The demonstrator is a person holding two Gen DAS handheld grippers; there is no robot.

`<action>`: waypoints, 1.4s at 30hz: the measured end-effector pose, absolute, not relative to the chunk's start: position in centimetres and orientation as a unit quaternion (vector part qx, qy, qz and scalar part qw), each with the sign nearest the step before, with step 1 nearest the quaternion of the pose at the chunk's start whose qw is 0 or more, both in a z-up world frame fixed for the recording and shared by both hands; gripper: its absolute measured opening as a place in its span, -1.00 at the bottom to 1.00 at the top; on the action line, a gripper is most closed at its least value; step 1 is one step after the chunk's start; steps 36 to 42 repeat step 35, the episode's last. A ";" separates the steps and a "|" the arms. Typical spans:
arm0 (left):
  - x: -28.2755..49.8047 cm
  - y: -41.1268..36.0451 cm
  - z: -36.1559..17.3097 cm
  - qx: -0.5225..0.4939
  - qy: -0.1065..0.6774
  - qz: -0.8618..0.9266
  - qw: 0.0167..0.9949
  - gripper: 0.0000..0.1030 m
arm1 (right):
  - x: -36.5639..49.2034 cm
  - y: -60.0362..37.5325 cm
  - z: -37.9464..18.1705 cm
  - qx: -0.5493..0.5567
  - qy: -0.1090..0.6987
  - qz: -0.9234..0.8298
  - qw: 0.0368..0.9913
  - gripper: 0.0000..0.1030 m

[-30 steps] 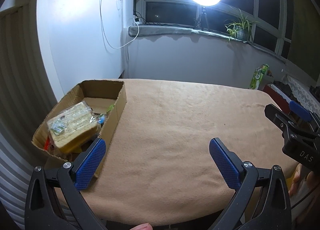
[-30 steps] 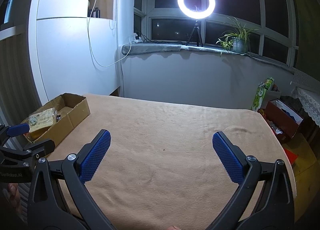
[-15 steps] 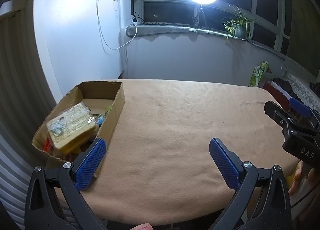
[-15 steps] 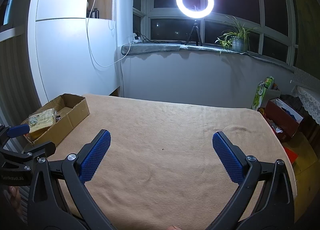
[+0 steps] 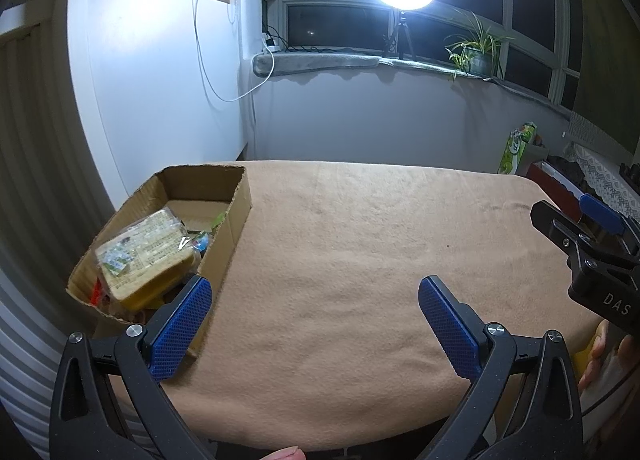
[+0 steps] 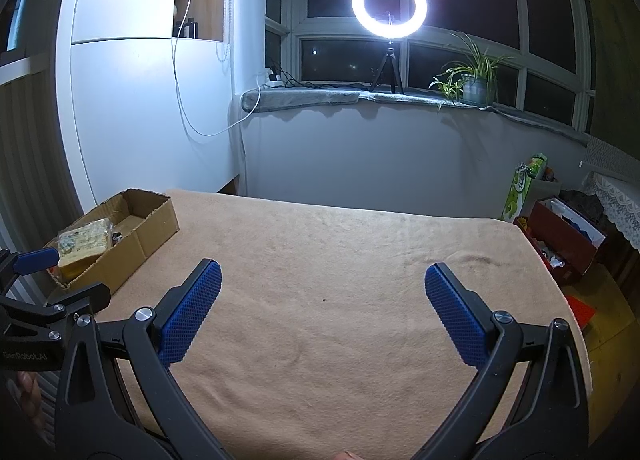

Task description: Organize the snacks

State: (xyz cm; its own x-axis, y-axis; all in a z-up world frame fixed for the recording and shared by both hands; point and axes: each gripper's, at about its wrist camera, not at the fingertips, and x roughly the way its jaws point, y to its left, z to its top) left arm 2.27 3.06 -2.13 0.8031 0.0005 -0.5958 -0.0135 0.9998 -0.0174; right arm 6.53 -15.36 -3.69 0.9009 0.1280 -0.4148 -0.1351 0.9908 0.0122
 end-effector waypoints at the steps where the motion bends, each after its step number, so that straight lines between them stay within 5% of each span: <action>1: 2.3 3.1 -2.1 -0.011 0.314 0.004 0.949 0.99 | 6.5 -15.4 -3.6 -0.009 0.212 0.067 0.975 1.00; 42: 1.3 2.6 -2.8 0.002 0.289 0.032 0.957 0.99 | 6.5 -15.2 -4.5 -0.008 0.228 0.073 0.971 1.00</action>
